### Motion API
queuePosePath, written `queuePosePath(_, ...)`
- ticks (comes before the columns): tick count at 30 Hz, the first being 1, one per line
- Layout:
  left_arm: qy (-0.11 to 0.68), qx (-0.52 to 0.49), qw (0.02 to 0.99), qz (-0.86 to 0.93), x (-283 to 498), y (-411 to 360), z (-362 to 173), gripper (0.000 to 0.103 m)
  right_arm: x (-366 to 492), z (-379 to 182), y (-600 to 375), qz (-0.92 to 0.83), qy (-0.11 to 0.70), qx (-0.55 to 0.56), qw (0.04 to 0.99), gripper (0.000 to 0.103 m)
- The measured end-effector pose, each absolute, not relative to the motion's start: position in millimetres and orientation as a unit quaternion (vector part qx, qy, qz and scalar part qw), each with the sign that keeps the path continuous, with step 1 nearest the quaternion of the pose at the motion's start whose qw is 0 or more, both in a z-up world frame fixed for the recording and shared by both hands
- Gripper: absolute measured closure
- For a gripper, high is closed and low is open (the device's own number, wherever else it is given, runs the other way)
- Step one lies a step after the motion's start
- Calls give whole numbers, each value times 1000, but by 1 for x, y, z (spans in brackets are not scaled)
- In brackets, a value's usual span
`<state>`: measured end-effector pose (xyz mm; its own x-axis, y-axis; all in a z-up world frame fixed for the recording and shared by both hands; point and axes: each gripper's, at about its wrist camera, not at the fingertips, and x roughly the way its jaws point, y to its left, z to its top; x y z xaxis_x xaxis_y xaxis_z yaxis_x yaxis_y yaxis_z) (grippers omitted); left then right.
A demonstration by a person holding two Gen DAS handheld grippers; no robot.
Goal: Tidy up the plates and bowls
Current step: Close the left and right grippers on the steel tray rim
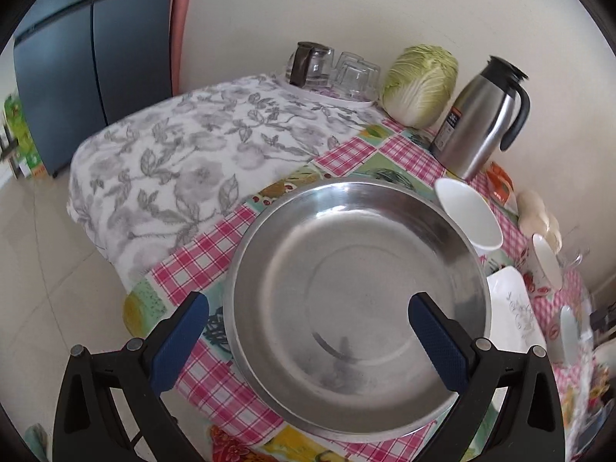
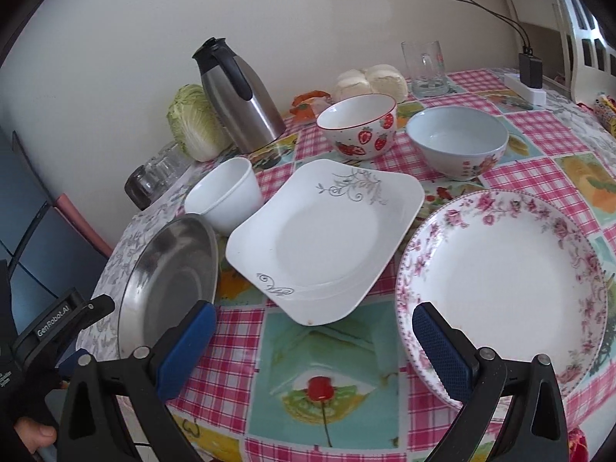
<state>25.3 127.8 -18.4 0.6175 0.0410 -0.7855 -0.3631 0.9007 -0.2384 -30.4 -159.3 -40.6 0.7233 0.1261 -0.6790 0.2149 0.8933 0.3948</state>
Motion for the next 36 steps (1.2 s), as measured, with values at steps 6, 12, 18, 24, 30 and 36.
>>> queuePosePath(6,442,-217,863,113,34,148,-38,0,-16,-53,-138,3,394,220,892,0)
queuePosePath(12,459,-253,842,123,40,168,-61,0,-5,-57,-123,26,397,227,889,0)
queuePosePath(18,467,-250,839,127,47,173,-72,1,4,-57,-109,45,395,223,890,15)
queuePosePath(24,476,-238,835,140,54,181,-83,7,16,-68,-104,56,411,233,880,27)
queuePosePath(30,470,-215,842,150,64,185,-85,7,27,-74,-97,61,414,234,877,37)
queuePosePath(36,468,-189,850,153,75,184,-87,10,39,-78,-95,63,415,238,876,53)
